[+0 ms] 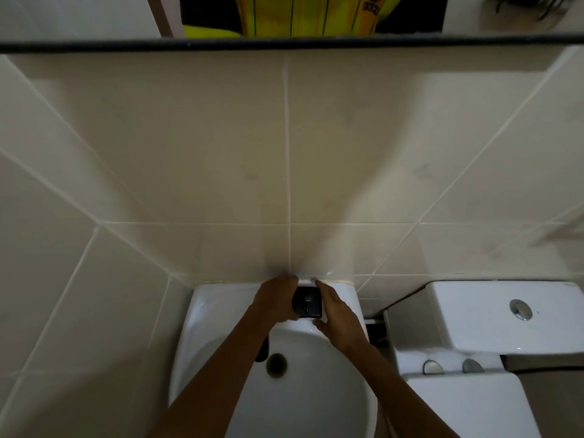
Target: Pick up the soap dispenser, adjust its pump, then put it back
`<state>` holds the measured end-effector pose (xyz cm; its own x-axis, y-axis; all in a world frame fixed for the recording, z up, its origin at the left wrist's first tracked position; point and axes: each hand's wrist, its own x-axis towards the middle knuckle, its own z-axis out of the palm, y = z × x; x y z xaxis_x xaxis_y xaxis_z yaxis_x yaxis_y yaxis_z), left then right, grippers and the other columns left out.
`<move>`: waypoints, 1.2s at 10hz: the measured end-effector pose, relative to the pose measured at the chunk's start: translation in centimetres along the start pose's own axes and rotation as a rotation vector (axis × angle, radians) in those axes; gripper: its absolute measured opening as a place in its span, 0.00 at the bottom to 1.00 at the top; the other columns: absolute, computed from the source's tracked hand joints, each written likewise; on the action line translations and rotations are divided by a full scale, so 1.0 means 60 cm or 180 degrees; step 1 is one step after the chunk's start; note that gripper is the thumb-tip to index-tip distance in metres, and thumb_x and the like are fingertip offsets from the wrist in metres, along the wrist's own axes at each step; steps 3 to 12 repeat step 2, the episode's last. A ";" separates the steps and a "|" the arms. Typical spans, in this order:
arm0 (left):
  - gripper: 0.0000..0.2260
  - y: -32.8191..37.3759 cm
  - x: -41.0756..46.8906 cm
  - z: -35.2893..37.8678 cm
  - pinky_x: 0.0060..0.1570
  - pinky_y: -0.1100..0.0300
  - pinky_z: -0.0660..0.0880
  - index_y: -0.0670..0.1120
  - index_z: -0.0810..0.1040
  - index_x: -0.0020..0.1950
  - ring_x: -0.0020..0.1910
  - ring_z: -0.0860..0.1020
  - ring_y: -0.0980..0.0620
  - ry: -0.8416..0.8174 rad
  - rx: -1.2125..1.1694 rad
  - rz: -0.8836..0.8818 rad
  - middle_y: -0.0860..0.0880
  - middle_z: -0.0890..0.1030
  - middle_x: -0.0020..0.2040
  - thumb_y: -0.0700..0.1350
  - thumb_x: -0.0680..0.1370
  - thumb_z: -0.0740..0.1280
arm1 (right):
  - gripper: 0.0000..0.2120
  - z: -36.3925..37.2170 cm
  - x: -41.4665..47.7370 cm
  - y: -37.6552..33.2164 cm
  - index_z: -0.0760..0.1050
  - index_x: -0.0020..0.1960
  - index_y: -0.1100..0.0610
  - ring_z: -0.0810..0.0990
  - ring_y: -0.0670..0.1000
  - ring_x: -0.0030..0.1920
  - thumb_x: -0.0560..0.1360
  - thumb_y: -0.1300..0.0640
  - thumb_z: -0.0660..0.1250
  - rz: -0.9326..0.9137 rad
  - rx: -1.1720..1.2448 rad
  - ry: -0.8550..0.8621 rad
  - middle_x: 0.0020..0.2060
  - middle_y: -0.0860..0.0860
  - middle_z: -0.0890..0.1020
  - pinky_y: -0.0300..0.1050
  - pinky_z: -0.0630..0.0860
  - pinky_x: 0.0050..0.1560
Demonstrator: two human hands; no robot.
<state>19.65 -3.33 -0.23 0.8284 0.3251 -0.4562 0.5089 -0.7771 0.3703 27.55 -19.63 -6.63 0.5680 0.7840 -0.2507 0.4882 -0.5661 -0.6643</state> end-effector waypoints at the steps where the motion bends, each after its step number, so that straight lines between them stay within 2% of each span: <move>1: 0.25 -0.012 -0.052 -0.006 0.59 0.52 0.77 0.45 0.76 0.67 0.61 0.80 0.44 0.0462 -0.0479 -0.0017 0.45 0.81 0.62 0.51 0.73 0.74 | 0.39 0.005 -0.030 -0.012 0.57 0.81 0.57 0.74 0.54 0.72 0.76 0.59 0.73 -0.0074 0.0081 0.0255 0.76 0.54 0.70 0.38 0.67 0.69; 2: 0.22 -0.033 -0.120 -0.007 0.59 0.57 0.78 0.49 0.78 0.66 0.59 0.81 0.51 0.1591 -0.1207 -0.0046 0.50 0.84 0.61 0.55 0.75 0.73 | 0.33 0.011 -0.060 -0.022 0.61 0.79 0.57 0.73 0.54 0.73 0.78 0.57 0.71 -0.0085 0.0283 0.0658 0.75 0.54 0.72 0.35 0.63 0.70; 12: 0.22 -0.033 -0.120 -0.007 0.59 0.57 0.78 0.49 0.78 0.66 0.59 0.81 0.51 0.1591 -0.1207 -0.0046 0.50 0.84 0.61 0.55 0.75 0.73 | 0.33 0.011 -0.060 -0.022 0.61 0.79 0.57 0.73 0.54 0.73 0.78 0.57 0.71 -0.0085 0.0283 0.0658 0.75 0.54 0.72 0.35 0.63 0.70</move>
